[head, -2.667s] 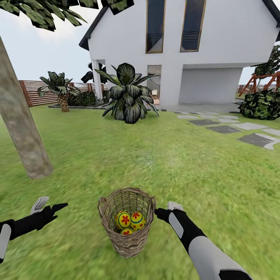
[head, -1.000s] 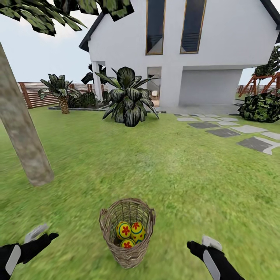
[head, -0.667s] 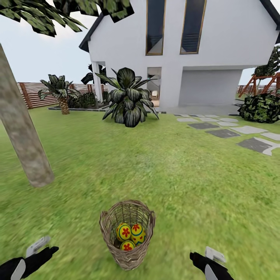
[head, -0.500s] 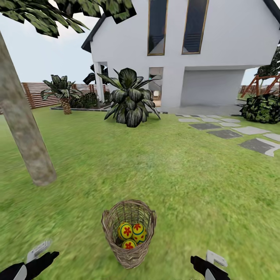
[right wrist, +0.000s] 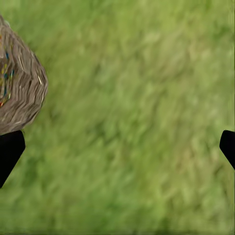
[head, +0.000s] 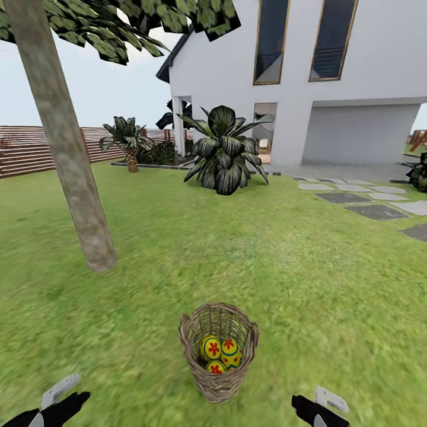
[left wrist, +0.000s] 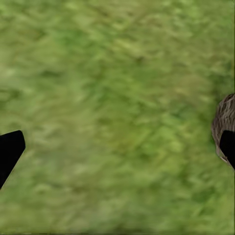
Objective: Take the three Easter eggs out of the wicker basket on the lawn in the garden, then place them on the lawn next to a single tree (choose any tree) so that all three eggs are next to the same tree and none are left in the basket.
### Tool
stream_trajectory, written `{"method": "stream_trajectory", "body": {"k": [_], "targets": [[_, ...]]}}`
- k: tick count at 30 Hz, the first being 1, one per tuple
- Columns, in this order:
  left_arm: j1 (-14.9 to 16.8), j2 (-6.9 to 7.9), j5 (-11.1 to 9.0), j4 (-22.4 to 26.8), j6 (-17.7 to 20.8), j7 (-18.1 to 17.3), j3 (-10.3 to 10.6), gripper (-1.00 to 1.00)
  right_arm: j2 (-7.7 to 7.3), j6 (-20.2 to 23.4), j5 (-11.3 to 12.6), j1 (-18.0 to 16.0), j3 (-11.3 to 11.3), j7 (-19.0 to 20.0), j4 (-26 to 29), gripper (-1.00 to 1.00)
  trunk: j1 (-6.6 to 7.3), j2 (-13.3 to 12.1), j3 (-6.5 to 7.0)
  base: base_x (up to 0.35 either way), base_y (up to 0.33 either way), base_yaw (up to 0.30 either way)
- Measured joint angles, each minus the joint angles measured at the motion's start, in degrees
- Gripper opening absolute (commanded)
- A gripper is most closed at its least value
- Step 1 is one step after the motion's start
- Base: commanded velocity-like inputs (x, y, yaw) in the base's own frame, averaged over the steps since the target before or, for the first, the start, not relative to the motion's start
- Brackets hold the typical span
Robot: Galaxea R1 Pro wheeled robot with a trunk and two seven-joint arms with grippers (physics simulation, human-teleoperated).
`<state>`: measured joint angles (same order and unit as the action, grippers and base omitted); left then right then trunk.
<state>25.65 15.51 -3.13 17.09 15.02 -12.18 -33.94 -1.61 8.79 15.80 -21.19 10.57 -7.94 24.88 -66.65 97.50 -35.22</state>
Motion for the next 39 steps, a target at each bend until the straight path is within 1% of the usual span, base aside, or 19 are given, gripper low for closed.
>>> {"method": "stream_trajectory", "body": {"k": [5, 16, 24, 29, 39], "targets": [[0.00, -0.02, 0.29, -0.03, -0.02, 1.58, 0.14, 1.00, -0.61, -0.08, -0.06, 0.02, 0.02, 0.07, -1.47, 1.00, 1.10, -2.01, 0.90, 0.000, 0.000, 0.105], [0.00, -0.02, 0.33, -0.04, -0.01, 1.81, 0.15, 1.00, -0.77, -0.09, -0.21, 0.02, -0.07, 0.38, -1.89, 1.00, 3.52, -6.42, 2.87, 0.000, 0.000, -0.038], [0.04, -0.10, 0.33, -0.04, -0.01, 1.78, 0.16, 1.00, -0.77, -0.04, 0.21, 0.02, 0.01, 0.40, -1.89, 1.00, 5.27, -9.63, 4.31, 0.000, 0.000, -0.008], [0.02, -0.11, 0.34, -0.06, -0.02, 1.79, 0.16, 1.00, -0.77, 0.00, 0.16, 0.03, 0.01, 0.42, -1.87, 1.00, 6.37, -11.63, 5.21, 0.000, 0.000, -0.189], [0.07, -0.08, 0.34, -0.05, 0.10, 1.78, 0.16, 1.00, -0.77, -0.03, 0.07, 0.03, 0.01, 0.43, -1.87, 1.00, 8.57, -15.65, 7.00, 0.000, 0.000, -0.273]]}}
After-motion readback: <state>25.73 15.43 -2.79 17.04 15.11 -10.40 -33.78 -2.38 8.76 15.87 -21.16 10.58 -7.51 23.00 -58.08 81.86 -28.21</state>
